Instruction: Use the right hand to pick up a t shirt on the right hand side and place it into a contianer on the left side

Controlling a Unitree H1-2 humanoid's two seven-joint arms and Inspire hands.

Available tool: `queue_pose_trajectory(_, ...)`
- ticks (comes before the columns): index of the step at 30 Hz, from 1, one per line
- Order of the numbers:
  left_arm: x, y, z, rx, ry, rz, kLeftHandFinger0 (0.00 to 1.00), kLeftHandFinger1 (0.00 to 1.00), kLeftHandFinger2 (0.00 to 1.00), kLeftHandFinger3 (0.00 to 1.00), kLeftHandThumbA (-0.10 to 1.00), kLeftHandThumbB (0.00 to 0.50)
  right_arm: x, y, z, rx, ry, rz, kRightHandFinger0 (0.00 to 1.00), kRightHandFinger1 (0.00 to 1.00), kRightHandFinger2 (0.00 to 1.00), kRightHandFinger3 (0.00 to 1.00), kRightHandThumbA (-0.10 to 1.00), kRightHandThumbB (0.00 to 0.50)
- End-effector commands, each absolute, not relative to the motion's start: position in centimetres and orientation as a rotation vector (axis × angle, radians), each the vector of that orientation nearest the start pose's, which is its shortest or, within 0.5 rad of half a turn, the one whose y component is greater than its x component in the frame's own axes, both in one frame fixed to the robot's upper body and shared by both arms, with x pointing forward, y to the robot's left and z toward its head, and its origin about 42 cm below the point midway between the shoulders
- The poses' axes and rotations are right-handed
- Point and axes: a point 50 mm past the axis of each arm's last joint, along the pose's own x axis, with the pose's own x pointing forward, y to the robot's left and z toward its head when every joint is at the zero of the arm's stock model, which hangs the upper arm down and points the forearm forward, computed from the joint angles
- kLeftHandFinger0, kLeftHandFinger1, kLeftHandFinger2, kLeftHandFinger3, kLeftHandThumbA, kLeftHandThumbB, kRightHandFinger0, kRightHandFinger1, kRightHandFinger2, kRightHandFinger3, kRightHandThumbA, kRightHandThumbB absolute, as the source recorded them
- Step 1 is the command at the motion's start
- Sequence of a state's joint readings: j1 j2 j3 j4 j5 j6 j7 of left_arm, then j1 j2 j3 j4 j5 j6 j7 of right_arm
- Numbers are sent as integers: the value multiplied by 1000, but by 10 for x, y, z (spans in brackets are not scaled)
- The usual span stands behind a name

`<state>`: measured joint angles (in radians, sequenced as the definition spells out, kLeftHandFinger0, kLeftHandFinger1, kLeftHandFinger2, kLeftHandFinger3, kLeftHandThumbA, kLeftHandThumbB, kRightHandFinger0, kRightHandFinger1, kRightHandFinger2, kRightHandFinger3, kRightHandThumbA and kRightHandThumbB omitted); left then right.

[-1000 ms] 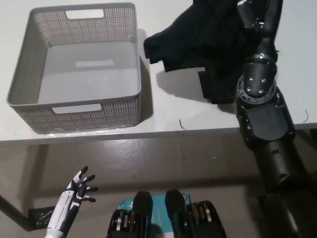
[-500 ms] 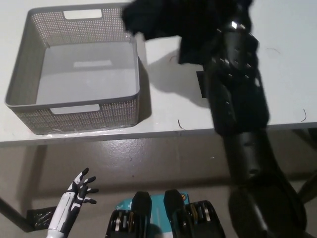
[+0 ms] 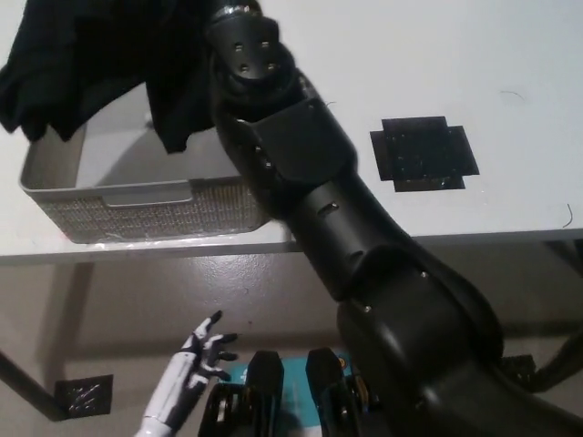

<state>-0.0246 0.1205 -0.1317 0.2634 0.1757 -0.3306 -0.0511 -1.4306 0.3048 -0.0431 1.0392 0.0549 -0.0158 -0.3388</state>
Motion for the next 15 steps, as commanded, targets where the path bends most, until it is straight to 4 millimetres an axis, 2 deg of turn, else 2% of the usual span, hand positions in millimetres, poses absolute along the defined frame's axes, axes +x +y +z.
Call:
queue_pose_trajectory(1,290,195,66,309,-127,-291,604,705,818,1000,967,222,521,84,463,16,-381,198,0,0,95,65,200,84)
queue_pose_trajectory(4,290,185,68,295,-129,-309,612,711,829,1000,968,220,528,80,455,-44,-345,173,0,0,53,31,232,47)
queue_pose_trajectory(5,289,183,68,293,-129,-312,611,702,838,1000,972,218,529,80,449,-57,-316,179,0,0,63,29,157,52)
queue_pose_trajectory(6,289,181,68,290,-124,-317,619,708,844,1000,977,227,530,80,444,-67,-299,183,0,0,67,9,128,54)
queue_pose_trajectory(8,288,176,67,295,-117,-330,644,725,856,1000,989,234,532,77,439,-83,-294,177,0,0,77,0,132,72)
queue_pose_trajectory(9,287,174,67,297,-109,-340,650,728,858,1000,991,234,534,74,435,-88,-292,167,0,0,96,1,147,73)
queue_pose_trajectory(10,287,173,67,298,-107,-346,670,734,864,1000,989,221,533,76,431,-148,-309,175,0,0,172,24,162,42)
queue_pose_trajectory(11,286,170,67,297,-103,-351,677,735,866,1000,986,212,533,75,428,-175,-319,180,197,243,387,215,131,37)
queue_pose_trajectory(12,286,169,67,296,-100,-354,679,736,867,1000,986,210,534,74,426,-201,-329,189,230,285,395,215,113,34)
queue_pose_trajectory(13,285,169,67,290,-95,-353,674,729,857,1000,967,209,534,74,424,-247,-345,215,403,339,589,679,91,103)
queue_pose_trajectory(14,285,168,68,291,-95,-355,672,731,856,1000,965,204,534,78,425,-289,-311,305,714,759,1000,1000,410,307)
queue_pose_trajectory(15,286,167,68,290,-94,-362,670,737,857,1000,966,206,535,79,425,-320,-257,366,1000,1000,1000,1000,697,399)
